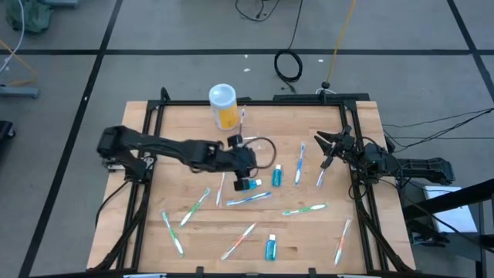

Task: Pick & Place toothbrushing station
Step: Put the middle mouthwash into the transparent organizer

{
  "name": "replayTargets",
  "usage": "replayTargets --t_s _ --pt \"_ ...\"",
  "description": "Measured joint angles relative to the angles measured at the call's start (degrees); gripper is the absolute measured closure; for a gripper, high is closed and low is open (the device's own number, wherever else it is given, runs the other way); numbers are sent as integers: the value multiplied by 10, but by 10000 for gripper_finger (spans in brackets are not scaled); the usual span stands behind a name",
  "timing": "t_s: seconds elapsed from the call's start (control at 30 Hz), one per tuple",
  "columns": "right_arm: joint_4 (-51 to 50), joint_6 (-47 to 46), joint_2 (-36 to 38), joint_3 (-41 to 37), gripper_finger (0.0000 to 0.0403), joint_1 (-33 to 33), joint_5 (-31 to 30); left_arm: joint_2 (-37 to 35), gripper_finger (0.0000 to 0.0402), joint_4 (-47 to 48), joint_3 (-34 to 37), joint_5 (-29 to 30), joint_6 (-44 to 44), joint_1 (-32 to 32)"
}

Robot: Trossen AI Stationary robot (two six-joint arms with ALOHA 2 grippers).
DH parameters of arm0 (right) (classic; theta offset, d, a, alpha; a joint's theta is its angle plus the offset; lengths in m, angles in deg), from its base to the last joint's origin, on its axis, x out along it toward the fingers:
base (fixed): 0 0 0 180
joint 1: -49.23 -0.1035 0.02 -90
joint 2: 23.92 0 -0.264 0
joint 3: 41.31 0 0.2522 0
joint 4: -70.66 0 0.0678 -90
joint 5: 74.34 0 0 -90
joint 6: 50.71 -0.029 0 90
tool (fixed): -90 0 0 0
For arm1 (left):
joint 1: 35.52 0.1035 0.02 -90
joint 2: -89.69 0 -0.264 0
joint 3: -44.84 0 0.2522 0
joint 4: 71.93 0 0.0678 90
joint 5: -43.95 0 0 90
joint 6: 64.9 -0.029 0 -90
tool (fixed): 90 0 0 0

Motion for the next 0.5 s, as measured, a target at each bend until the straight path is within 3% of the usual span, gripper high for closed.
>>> replayTargets --t_s 0.17,0.3,0.5 --pt "0 0 0 0 312 0 0 62 236 50 1 -16 46 0" --pt "0 0 0 0 312 0 0 105 236 46 11 -23 18 -5" --pt "0 -1 0 0 312 0 0 156 235 20 11 -94 11 -9"
